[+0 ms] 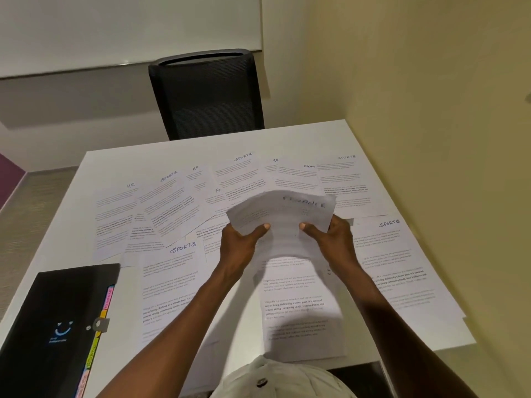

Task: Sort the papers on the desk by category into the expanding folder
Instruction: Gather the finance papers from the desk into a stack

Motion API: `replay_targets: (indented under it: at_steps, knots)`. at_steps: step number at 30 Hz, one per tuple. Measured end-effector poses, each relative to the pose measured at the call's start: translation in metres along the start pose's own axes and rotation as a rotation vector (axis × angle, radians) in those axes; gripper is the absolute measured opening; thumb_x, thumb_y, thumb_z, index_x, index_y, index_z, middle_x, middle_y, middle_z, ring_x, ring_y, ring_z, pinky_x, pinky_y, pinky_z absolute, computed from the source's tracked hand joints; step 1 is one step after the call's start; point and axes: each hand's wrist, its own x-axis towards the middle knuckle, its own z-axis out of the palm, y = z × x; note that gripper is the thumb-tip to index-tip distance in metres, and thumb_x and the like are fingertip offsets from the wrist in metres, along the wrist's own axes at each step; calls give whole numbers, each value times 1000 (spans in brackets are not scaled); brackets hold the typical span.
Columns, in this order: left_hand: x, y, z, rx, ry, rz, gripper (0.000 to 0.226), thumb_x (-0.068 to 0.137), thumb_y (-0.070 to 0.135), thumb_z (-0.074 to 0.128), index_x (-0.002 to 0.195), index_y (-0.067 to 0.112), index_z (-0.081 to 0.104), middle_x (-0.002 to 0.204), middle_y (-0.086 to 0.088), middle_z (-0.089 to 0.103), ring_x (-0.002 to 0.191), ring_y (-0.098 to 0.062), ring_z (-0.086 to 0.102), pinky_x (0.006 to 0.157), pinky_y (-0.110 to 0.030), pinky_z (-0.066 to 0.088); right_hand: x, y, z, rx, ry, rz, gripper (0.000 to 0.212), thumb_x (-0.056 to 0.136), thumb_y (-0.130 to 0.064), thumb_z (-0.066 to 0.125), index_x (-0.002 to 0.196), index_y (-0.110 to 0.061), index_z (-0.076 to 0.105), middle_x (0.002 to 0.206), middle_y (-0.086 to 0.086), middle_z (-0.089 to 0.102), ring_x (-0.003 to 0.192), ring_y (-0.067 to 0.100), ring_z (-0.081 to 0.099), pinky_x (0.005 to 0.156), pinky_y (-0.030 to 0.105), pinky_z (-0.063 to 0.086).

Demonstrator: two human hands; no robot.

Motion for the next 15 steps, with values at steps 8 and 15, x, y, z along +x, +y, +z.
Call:
replay_targets:
  at_steps: [8, 15]
  knots:
    - [-10, -40, 0, 84, -15, -138, 42, 80, 24, 82, 118, 17, 67, 108, 1, 73, 100, -17, 68, 75, -25, 54, -6, 54, 12, -98, -29, 198, 49, 76, -11, 81, 122, -6, 64, 111, 7, 70, 97, 26, 67, 71, 22, 54]
    - [9, 5, -7, 214, -115, 11, 33, 88, 34, 73, 118, 22, 68, 107, 5, 74, 96, -14, 71, 83, -32, 55, 8, 14, -2, -71, -34, 16, 34, 82, -9, 76, 114, -17, 65, 96, -13, 70, 87, -2, 68, 70, 13, 54]
